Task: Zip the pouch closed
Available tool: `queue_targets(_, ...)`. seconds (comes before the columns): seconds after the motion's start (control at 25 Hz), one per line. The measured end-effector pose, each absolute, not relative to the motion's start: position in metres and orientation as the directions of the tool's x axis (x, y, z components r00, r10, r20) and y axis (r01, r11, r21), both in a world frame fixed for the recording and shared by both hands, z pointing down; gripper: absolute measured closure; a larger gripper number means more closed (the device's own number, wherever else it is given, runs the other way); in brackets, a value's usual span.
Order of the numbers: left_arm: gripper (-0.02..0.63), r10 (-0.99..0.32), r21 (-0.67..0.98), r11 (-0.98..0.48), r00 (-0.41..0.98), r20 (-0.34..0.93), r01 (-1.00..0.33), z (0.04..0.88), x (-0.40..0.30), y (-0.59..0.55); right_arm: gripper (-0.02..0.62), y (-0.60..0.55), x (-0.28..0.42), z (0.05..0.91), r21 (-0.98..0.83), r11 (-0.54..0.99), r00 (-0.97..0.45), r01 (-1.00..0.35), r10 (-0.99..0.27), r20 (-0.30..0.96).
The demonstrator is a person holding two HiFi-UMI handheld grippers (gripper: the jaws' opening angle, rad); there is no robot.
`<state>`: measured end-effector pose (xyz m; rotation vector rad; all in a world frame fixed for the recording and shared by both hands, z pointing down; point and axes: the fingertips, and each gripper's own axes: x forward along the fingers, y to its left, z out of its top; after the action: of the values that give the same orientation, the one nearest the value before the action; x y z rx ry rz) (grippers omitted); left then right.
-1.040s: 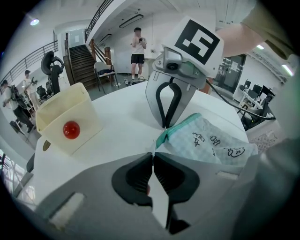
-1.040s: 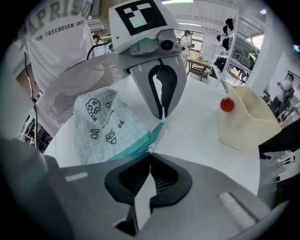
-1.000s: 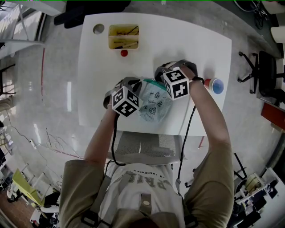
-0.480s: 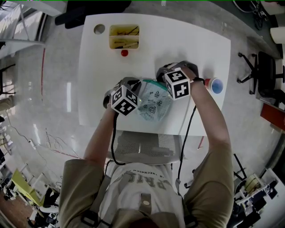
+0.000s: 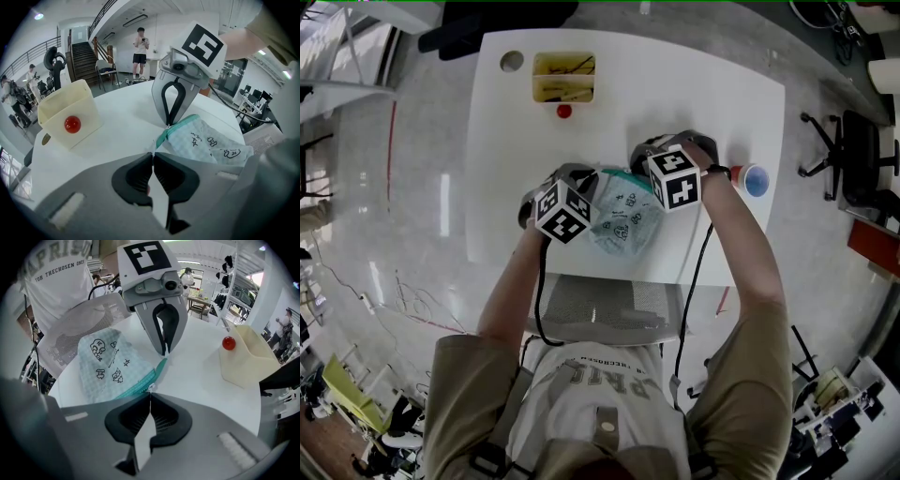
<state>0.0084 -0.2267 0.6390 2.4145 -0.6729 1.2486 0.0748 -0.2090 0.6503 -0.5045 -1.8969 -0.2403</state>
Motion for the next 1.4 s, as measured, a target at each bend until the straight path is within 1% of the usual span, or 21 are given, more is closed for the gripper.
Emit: queue_targets(1.4, 0.584, -0.276, 0.074, -0.807, 0.484, 0.831, -0.586, 0.637, -0.003, -0.220, 0.591, -0.198, 0.093, 0.646, -0.080, 0.907, -0.284, 0.413, 0.212, 0.935)
